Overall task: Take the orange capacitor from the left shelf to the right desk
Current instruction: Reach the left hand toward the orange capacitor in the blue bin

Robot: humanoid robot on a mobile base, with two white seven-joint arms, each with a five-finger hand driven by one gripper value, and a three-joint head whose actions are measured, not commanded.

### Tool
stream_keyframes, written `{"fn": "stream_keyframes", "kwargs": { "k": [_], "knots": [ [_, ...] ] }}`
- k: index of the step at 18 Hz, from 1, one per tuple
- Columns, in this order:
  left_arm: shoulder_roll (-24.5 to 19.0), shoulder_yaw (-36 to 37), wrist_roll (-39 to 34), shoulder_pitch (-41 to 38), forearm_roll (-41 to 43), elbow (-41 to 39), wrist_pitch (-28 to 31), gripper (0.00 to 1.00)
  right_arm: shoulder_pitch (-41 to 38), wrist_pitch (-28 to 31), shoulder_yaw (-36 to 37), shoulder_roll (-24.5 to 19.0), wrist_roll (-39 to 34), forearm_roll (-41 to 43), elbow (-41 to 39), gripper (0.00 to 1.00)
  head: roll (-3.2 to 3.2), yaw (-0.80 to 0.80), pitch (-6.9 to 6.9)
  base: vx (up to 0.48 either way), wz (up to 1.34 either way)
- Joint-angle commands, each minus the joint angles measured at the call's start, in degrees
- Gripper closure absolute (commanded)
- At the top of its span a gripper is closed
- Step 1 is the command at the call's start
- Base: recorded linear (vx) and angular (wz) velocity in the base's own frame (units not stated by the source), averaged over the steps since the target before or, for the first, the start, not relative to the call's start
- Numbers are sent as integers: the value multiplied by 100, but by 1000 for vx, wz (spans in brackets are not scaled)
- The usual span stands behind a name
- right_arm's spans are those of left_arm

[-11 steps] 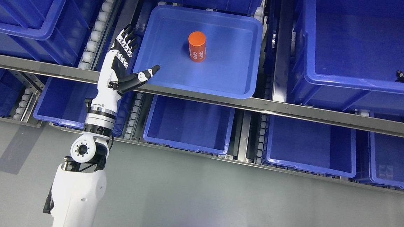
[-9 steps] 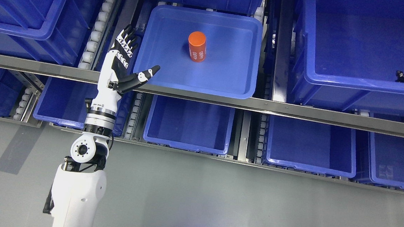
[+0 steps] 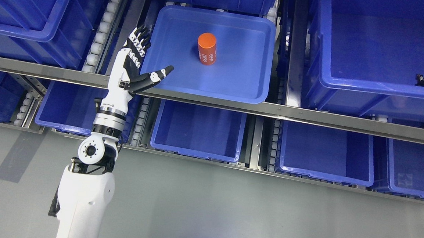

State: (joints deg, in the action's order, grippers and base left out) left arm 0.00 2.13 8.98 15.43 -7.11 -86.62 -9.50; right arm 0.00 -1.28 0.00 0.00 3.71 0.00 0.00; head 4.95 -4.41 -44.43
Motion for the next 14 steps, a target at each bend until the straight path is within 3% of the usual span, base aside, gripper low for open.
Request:
{"fn": "stream_keyframes", "kwargs": {
  "k": [1, 4, 14],
  "knots": [
    [-100, 507, 95, 881, 271, 1259, 0, 0, -123, -3, 62, 100, -2, -44, -100, 0, 0, 0, 0, 0, 0],
    [-100, 814, 95, 1435, 298, 2077, 0, 0, -123, -3, 62, 100, -2, -35, -100, 0, 0, 0, 0, 0, 0],
    [-100, 1606, 86, 2157, 280, 3230, -8, 0, -132, -3, 62, 100, -2, -35, -100, 0, 0, 0, 0, 0, 0]
  ]
}}
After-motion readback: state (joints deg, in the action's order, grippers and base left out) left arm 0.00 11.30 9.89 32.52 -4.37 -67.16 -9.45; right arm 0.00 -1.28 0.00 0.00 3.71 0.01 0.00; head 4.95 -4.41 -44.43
